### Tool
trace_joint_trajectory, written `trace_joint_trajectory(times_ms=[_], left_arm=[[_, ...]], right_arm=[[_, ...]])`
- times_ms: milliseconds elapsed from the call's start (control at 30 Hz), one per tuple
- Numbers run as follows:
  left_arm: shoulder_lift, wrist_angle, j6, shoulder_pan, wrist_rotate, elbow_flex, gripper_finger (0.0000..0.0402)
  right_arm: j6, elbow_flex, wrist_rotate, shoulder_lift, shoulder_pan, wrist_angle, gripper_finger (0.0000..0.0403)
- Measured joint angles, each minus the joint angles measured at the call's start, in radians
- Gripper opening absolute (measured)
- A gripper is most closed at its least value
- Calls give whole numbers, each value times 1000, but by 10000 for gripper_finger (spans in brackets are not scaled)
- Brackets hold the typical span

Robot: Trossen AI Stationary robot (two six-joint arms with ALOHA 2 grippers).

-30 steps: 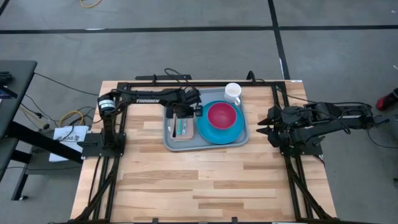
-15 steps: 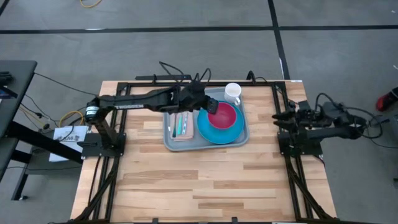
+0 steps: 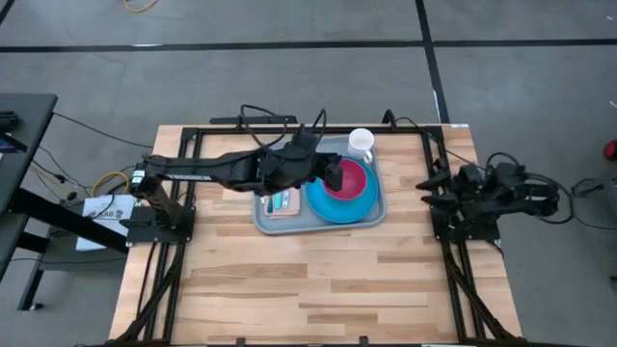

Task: Set up tray
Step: Return to Home Position

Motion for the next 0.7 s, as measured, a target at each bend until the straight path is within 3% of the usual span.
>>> trace_joint_trajectory(times_ms=[300, 700], left_arm=[[-1, 3, -6, -58, -121, 65, 62], [0, -2, -10, -96, -137, 74, 62]], right_arm=[[-50, -175, -63, -1, 0, 359, 155], [-35, -362, -79, -1, 0, 555, 151]])
